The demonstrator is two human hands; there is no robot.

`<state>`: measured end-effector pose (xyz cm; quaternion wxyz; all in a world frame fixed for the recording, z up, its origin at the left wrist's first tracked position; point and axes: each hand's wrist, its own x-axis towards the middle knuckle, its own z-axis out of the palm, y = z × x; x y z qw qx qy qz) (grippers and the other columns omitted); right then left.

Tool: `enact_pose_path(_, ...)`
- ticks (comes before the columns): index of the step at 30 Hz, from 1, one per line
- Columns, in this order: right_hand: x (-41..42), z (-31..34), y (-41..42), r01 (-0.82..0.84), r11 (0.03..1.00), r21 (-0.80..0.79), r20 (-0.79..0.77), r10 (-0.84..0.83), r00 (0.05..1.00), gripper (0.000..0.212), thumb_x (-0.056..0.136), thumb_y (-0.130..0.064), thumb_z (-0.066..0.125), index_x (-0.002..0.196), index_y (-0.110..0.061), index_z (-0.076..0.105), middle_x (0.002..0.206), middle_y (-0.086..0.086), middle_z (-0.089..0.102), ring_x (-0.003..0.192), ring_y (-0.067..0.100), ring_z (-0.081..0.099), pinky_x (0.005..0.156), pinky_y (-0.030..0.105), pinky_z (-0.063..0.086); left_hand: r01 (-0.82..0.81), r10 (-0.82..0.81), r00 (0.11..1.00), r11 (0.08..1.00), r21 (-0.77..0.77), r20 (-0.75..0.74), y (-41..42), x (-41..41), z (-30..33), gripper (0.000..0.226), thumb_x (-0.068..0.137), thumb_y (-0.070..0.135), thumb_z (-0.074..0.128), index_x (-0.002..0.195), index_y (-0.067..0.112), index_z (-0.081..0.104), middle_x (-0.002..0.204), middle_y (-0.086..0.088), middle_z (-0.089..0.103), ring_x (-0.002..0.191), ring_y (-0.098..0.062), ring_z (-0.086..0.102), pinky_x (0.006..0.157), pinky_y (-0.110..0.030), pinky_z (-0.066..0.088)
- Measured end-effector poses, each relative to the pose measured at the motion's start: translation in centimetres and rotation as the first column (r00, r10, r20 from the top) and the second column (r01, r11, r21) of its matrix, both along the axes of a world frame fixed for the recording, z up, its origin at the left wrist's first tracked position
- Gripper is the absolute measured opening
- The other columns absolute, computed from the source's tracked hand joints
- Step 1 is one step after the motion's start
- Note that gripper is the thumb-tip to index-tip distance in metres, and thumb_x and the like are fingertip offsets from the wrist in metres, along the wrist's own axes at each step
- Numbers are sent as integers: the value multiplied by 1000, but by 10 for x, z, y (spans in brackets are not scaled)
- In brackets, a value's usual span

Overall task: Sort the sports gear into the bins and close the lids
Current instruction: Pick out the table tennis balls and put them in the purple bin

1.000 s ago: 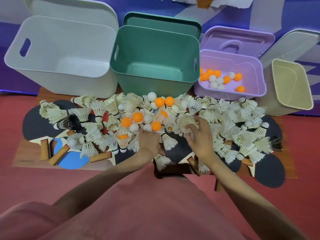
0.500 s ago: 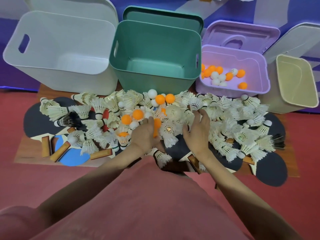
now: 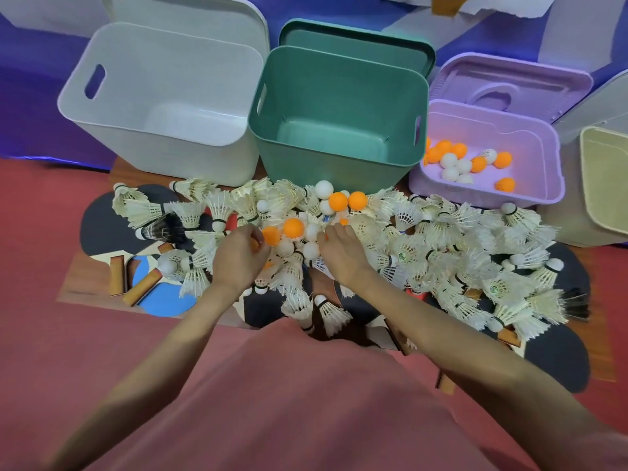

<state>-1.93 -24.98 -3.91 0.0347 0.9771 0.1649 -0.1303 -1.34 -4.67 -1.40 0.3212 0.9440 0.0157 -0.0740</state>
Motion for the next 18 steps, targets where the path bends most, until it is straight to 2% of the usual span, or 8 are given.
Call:
enact_pose_path(2,3,-2,-1,-40,999,24,76,38,996,43,32,-2,81,70,-8,61,68,9,59,62,26,56,61,27,45,-8,8,1000,1000,22,1,9,4,0,7,85,15,62,80,12,65,77,-6,68,69,-23,60,58,-31,45)
enact_pose_path(5,2,3,-3,38,982,185,70,-52,996,32,59,-7,76,87,-6,63,84,12,57,70,28,53,66,33,44,54,-51,998,996,77,-41,22,14,-2,10,85,19,64,78,16,70,81,-3,72,75,-24,65,63,-34,52)
enact_pose_path(7,0,6,-6,153,917,367,39,-179,983,28,77,-12,64,103,-3,58,99,15,47,78,29,49,66,34,42,181,-165,979,974,139,-116,26,22,-1,7,84,21,67,81,19,73,89,-1,73,82,-23,66,70,-35,54)
enact_pose_path(10,-7,11,-8,239,838,491,-38,-253,967,27,82,-15,58,105,-2,51,104,13,38,76,24,43,58,32,42,420,-342,898,854,308,-277,16,31,-1,11,84,26,68,93,22,72,102,2,70,96,-21,64,76,-34,53)
enact_pose_path(12,-9,10,-7,238,858,456,-69,-232,970,24,83,-17,55,102,-4,49,103,12,40,75,24,44,54,32,38,529,-392,835,765,367,-387,7,36,-2,17,83,31,70,98,21,70,105,1,68,98,-21,62,77,-35,53)
enact_pose_path(14,-10,9,-3,199,908,369,-89,-179,980,21,84,-17,53,100,-3,51,100,14,47,81,27,48,56,33,38,585,-383,792,699,412,-475,-2,40,-3,28,83,32,70,105,17,64,109,-1,64,100,-23,61,77,-36,53)
enact_pose_path(16,-12,7,4,153,948,278,-63,-141,988,18,83,-14,55,96,0,56,96,19,53,84,33,55,58,35,36,603,-360,780,651,461,-512,-7,43,-4,37,84,33,68,113,13,57,113,-3,60,103,-25,60,75,-35,50)
enact_pose_path(18,-10,5,14,159,968,192,-36,-155,987,16,85,-10,55,95,2,59,97,21,56,86,35,58,59,36,36,603,-344,784,621,501,-517,-11,43,-5,38,85,33,65,114,11,53,112,-5,59,102,-25,60,69,-33,46)
